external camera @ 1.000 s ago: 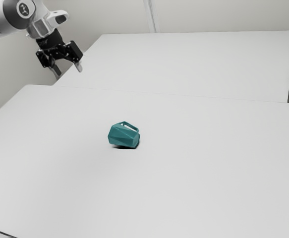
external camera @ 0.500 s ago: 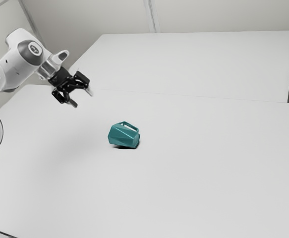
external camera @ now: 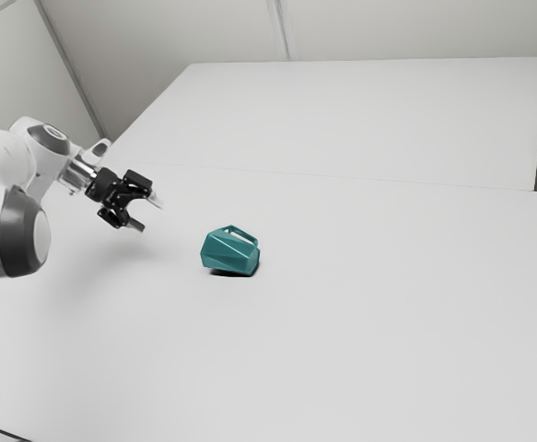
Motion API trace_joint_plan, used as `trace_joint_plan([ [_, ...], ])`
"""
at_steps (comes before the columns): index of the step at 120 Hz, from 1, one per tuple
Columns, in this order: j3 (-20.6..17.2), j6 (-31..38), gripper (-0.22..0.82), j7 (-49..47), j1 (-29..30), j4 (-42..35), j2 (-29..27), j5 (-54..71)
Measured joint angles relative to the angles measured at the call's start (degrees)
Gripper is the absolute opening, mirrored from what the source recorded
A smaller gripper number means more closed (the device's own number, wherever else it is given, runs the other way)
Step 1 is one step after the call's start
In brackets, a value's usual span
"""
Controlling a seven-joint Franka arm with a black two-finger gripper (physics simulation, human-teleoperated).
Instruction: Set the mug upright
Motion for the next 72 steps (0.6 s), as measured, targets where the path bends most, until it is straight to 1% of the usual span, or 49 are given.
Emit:
trace_joint_plan([
  [9, 0.02, -2.21, 0.6, 1.94, 0.41, 0.78, 1.13, -1.14],
  [27, 0.02, -6.12, 0.6, 5.07, 0.62, 1.02, 1.51, -2.21],
  [48, 0.09, -8.73, 0.6, 7.61, 0.74, 1.73, 1.53, -2.69],
  [55, 0.06, -9.25, 0.6, 8.1, 1.02, 3.76, 2.66, -3.05],
  [63, -0.07, -10.09, 0.6, 8.51, 1.64, 7.0, 5.34, -3.93],
  [72, -0.25, -10.8, 0.6, 8.88, 1.94, 8.35, 6.6, -4.57],
])
